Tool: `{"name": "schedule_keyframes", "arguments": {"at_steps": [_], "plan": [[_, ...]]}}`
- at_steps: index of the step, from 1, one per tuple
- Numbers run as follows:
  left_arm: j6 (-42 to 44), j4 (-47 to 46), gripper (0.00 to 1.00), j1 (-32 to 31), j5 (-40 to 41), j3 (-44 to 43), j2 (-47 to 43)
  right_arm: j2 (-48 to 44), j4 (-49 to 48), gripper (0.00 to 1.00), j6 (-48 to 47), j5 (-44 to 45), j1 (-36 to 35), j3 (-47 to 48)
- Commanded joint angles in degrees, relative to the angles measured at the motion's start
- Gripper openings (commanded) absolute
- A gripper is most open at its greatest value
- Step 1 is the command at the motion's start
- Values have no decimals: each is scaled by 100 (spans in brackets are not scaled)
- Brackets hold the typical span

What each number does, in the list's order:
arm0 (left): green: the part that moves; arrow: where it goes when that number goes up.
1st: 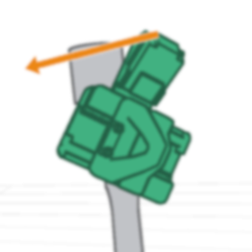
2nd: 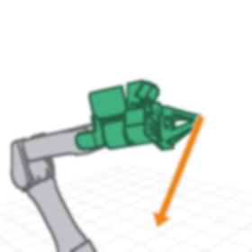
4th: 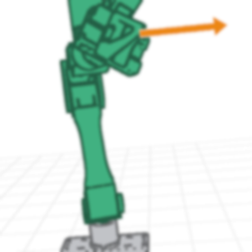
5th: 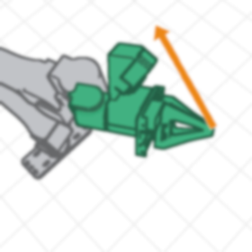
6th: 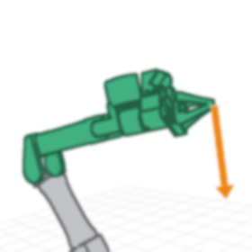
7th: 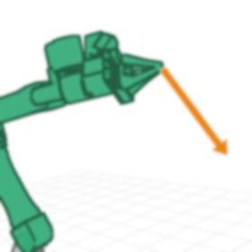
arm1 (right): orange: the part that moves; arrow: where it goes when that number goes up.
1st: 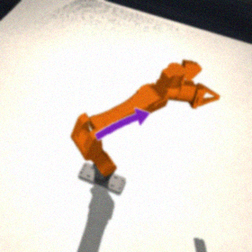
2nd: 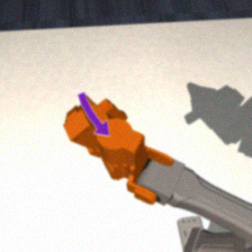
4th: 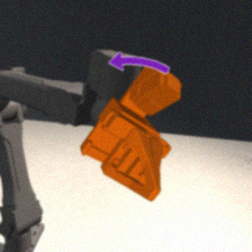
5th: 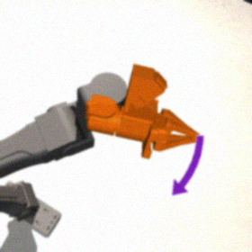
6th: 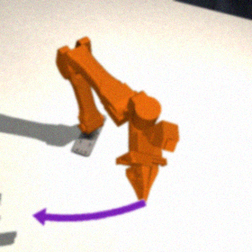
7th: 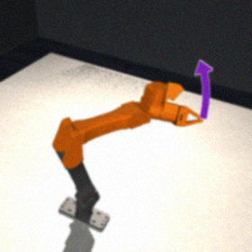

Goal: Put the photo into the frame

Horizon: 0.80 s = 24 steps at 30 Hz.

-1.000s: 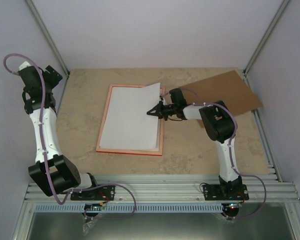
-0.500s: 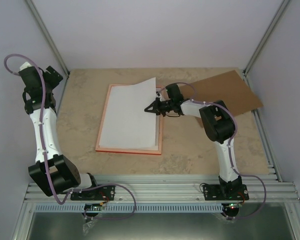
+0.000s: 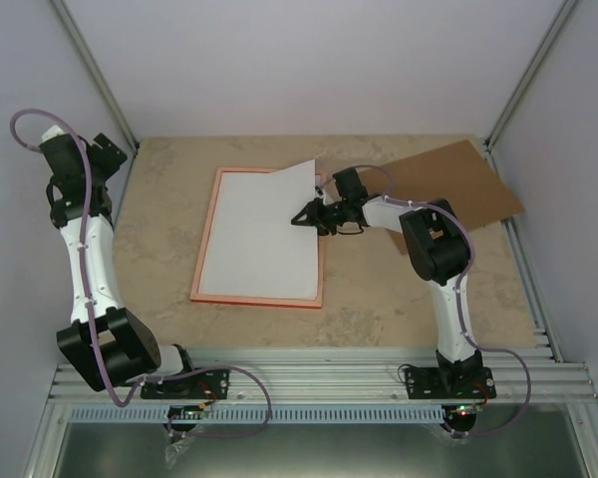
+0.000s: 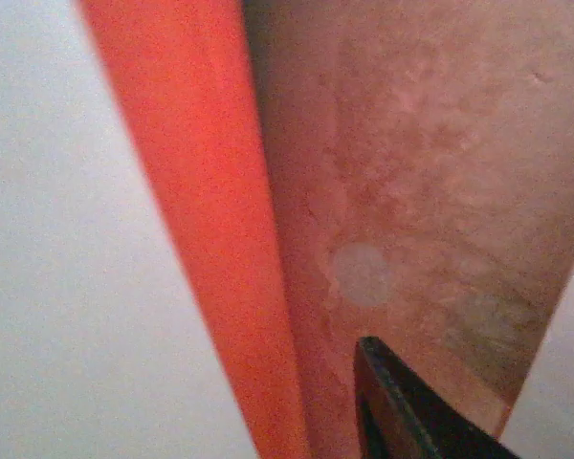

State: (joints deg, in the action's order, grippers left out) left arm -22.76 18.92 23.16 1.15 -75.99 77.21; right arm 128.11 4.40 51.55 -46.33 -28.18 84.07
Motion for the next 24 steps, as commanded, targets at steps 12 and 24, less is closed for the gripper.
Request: {"name": "schedule_keyframes", "arguments": {"at_steps": [12,24], "plan": [[-83,-67,100,39,-115,134,-144,-59,335,47,37,290,-270,480],[-117,-54,100,33,-99,149,-172,-708,2009,86,-483,1569,-118,940]]}}
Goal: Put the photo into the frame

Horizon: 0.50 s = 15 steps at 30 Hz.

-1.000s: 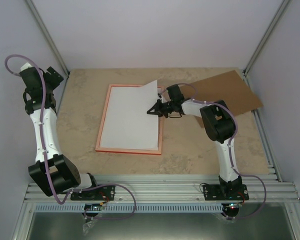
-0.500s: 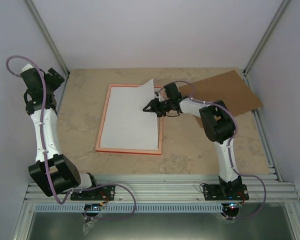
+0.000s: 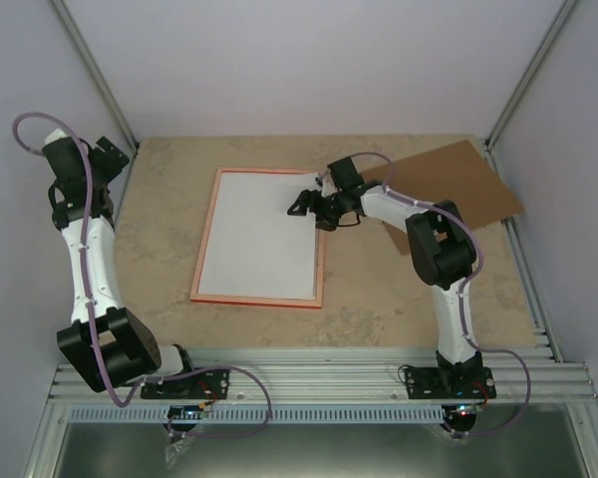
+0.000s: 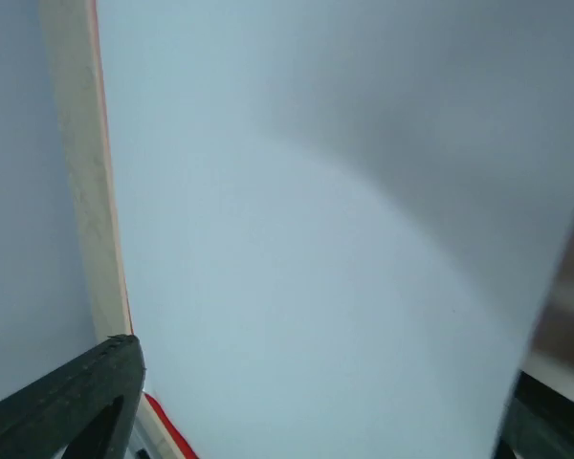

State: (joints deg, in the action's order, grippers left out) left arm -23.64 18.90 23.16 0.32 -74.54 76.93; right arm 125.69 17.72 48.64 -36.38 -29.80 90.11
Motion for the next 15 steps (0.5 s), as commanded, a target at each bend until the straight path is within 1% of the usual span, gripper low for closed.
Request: {"name": "schedule_keyframes", "arguments": {"at_steps": [1,2,5,8,11,13,15], "plan": [[6,-38,99,32,-2,-16,-139,-552,741,94,-237,609,64,339],[47,-21,100,39,16,-24,-127,-655,820,97,-293,650,84,324],[223,52,99,36,-26,-4,-81,-951,937,98,-686,641,140,210],[472,126,99,35,-470,29,-11,-1123,908,98,-1388,559,302,135],[608,151,100,35,-812,65,66,-1266,894,98,-2355,27,579,161],[737,175,99,-14,-963,59,149,-1414,842,98,-3032,-836,924,105],[979,204,100,-219,-933,72,206,-1553,1079,98,-3772,-1278,1192,120]]}}
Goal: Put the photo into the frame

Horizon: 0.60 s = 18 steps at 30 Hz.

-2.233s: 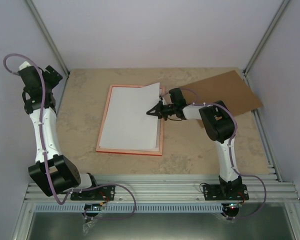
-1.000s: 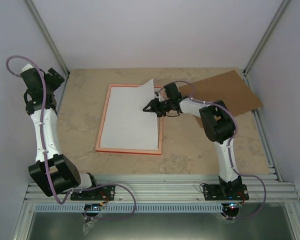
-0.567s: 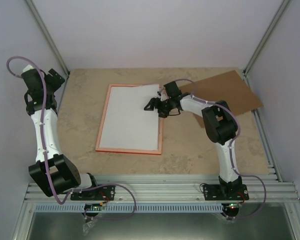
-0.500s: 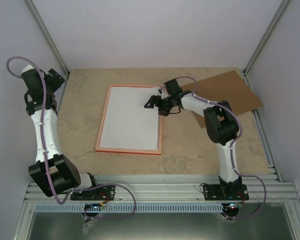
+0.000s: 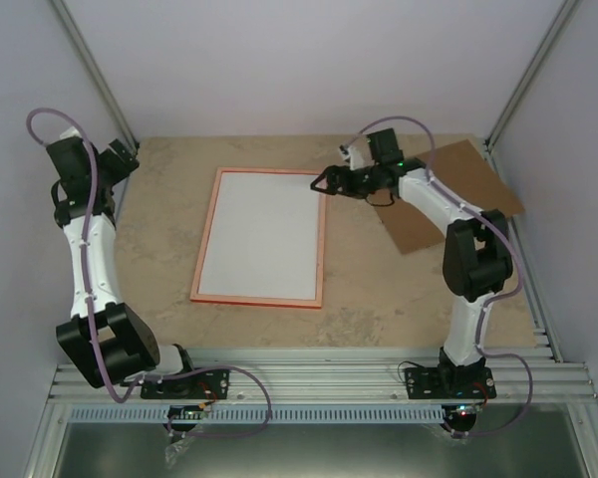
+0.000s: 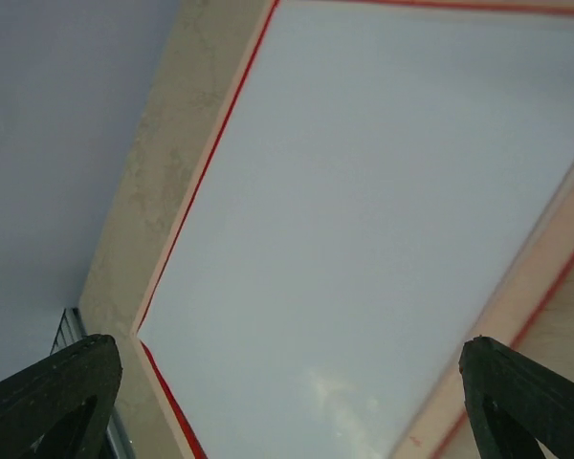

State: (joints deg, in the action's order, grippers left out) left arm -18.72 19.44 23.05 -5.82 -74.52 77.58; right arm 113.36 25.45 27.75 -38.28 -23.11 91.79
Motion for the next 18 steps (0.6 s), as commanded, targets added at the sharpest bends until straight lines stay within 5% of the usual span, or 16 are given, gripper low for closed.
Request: {"name": "schedule_keyframes", "arguments": {"at_steps": [1,7,12,18], "plan": [[630,129,99,-366,-278,100,157,-378,521,98,-2051,-1165,663,-9],[1517,-90,100,-1908,-337,246,387,-444,2149,97,-4136,-587,1649,172],[2476,-771,100,-3311,-332,420,812,-1192,2225,92,-5554,267,2659,-748],[1500,-1195,99,-4472,-1509,133,1645,-1733,2027,91,-5893,827,3518,-1403]]}}
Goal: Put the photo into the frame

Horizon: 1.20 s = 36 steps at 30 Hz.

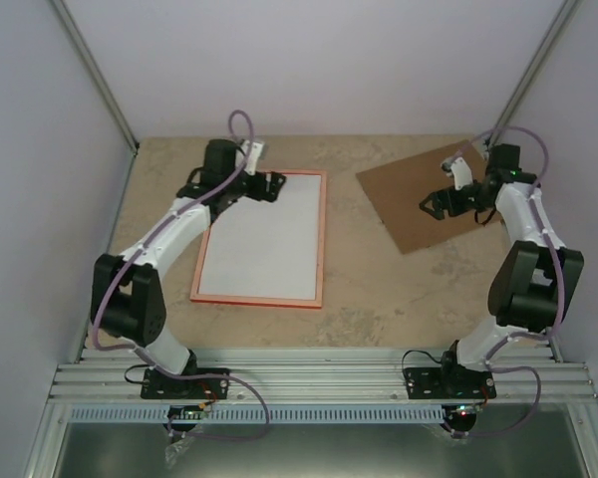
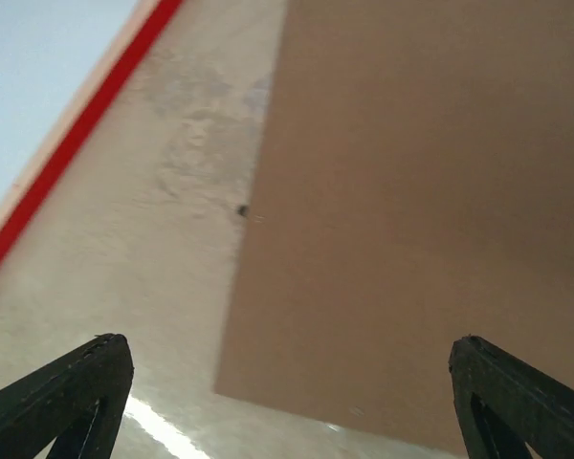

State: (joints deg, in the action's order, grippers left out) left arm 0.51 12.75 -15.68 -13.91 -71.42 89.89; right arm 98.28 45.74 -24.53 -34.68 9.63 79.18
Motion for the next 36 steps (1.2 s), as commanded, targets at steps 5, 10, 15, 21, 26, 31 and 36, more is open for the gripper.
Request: {"name": "schedule_keyframes", "arguments": {"at_steps": [5,10,15,21,26,31,36], "plan": [[-205,-1067,99,-2034,-67,-460,1141,91,-396,90,-489,1105,691,-16],[11,-1440,99,-2509,-117,-745,1805,1057,-283,93,50,1373,1098,1270],[82,-1302,99,-2510,-86,-897,2005,2135,-294,98,658,1048,1345,2414],[391,-981,99,-2506,159,-768,1856,3322,-647,98,1203,589,1329,3669],[465,-950,99,-2501,466,-551,1797,3904,-1155,98,1370,826,1126,4210],[367,-878,100,-2422,554,-726,2069,4326,-1421,98,1286,1016,826,4508],[246,-717,100,-2273,458,-1174,2393,4676,-1286,96,1238,1154,542,4504]]}}
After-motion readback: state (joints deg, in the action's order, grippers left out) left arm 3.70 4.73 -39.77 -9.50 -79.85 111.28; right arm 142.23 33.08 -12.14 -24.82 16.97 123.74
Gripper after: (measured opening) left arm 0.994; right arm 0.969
